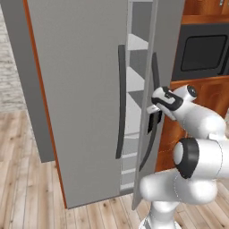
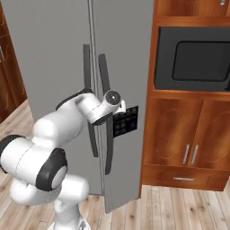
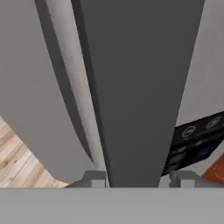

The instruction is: Place one of the steaks on the plate and the other in the bowl. Then place the bowl in the fridge.

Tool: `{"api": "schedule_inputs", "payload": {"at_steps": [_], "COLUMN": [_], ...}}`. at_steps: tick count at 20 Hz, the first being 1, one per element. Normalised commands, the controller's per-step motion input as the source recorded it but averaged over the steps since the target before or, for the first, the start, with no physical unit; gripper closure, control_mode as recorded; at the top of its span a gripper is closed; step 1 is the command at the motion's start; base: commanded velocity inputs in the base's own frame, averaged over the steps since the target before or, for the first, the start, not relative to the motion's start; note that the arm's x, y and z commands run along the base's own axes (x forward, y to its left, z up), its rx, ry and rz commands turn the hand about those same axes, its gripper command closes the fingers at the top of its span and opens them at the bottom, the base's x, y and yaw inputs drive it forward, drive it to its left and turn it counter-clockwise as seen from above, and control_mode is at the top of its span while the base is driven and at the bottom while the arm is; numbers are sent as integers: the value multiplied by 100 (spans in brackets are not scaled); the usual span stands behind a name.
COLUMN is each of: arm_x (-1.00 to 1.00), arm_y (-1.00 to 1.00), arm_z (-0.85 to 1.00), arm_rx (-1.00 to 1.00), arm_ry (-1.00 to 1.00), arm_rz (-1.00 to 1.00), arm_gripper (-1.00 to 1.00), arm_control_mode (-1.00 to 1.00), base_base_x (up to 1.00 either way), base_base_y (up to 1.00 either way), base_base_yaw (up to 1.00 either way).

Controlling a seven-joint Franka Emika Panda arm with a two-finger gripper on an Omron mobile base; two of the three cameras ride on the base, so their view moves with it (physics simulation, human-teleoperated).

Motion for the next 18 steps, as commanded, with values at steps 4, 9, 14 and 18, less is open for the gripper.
{"api": "schedule_inputs", "payload": {"at_steps": [4,9,14,18], "arm_x": [-79,-1,-14,-81], "arm_y": [-88,-2,4,5], "arm_z": [16,-1,-1,31], "arm_rx": [6,0,0,-14], "arm_ry": [0,-6,-3,0], "arm_rz": [4,9,4,-6], "arm_gripper": [100,-100,-100,-100], "arm_control_mode": [-100,-100,-100,-100], "base_base_x": [0,0,0,0], "base_base_y": [0,0,0,0], "base_base_yaw": [0,0,0,0]}}
